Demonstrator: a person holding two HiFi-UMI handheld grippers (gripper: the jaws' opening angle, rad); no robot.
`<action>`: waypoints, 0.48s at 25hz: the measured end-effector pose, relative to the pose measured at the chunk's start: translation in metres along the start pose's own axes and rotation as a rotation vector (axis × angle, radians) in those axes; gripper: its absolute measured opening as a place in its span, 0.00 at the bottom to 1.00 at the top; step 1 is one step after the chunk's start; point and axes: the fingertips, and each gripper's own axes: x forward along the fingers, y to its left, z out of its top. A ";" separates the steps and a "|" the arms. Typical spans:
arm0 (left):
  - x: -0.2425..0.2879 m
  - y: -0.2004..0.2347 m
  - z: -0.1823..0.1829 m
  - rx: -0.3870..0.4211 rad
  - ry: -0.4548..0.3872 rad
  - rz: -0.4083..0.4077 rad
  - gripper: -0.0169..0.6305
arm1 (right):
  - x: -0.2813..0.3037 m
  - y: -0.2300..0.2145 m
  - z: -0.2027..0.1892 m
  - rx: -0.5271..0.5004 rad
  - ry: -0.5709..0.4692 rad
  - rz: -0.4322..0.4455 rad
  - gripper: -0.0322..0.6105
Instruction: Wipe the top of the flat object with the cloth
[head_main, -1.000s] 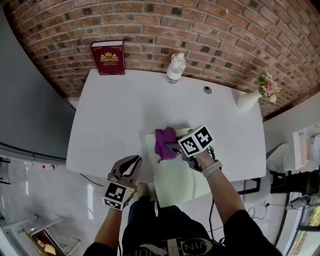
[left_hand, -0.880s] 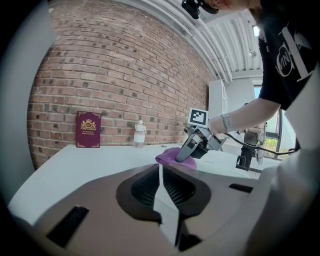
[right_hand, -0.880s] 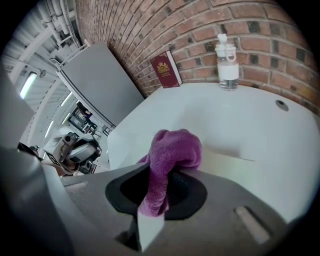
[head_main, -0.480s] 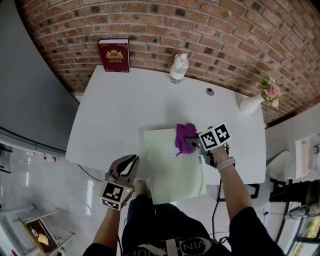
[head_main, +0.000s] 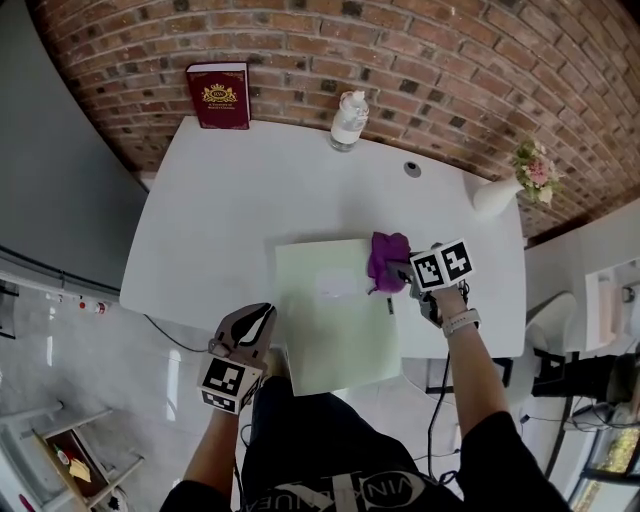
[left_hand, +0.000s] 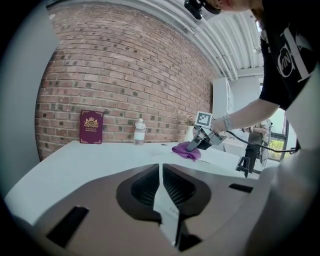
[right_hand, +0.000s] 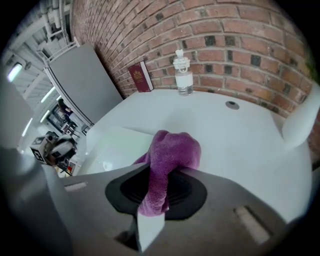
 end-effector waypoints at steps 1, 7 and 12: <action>0.000 -0.002 0.000 0.001 0.002 -0.003 0.06 | -0.006 -0.004 0.000 -0.034 -0.011 -0.055 0.15; -0.005 -0.001 0.011 0.017 -0.021 0.013 0.06 | -0.051 0.032 0.016 -0.241 -0.200 -0.203 0.15; -0.018 0.008 0.012 0.009 -0.031 0.060 0.06 | -0.045 0.150 0.011 -0.172 -0.262 0.188 0.15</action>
